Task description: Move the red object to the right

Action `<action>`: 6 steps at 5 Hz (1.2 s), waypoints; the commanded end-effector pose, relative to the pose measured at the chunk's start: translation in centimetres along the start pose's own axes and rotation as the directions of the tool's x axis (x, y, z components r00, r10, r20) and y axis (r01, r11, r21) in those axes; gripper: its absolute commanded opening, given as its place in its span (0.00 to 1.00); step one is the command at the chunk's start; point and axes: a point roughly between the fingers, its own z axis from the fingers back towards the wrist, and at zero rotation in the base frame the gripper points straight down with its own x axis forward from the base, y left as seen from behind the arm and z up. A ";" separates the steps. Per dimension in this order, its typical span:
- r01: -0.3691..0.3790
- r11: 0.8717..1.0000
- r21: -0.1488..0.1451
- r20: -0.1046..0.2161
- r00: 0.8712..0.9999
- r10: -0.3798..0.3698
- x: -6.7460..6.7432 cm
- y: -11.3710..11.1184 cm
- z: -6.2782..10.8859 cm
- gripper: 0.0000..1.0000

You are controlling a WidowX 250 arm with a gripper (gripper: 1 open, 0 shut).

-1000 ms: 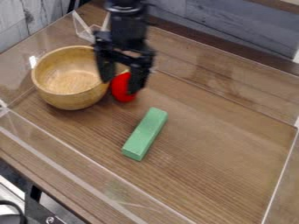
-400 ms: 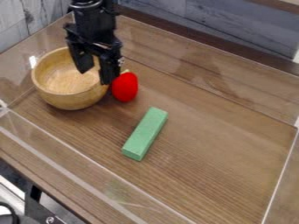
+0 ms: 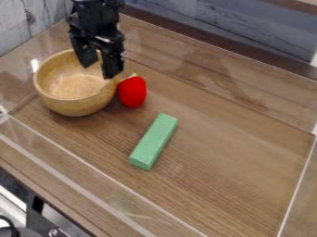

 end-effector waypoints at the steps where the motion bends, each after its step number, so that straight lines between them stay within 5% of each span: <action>1: 0.023 0.999 0.023 0.046 0.999 -0.024 1.4 1.3 1.9 1.00; 6: 0.062 0.998 0.009 0.050 0.997 -0.063 1.9 3.2 -1.3 1.00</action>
